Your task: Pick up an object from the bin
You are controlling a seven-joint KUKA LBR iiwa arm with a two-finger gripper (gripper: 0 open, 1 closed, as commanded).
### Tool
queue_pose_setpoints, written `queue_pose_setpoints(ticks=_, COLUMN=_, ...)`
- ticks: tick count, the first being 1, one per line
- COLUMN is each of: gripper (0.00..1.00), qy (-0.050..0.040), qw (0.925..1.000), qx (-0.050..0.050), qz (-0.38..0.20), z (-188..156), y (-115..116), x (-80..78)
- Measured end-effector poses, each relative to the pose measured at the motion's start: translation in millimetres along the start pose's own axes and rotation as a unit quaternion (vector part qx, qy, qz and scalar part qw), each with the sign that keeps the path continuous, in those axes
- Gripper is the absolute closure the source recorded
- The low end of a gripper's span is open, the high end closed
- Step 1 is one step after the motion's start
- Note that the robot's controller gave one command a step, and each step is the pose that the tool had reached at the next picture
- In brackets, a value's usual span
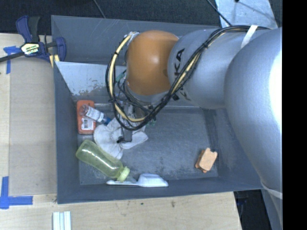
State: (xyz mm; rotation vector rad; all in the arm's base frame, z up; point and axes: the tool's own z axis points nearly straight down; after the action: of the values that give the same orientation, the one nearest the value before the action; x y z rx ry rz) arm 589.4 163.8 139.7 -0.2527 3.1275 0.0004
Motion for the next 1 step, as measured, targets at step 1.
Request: queue_pose_setpoints(ticks=1, gripper=0.00, qy=0.0008, qw=1.0000, qx=0.000, qz=-0.002, z=12.5, y=-8.7, x=0.5)
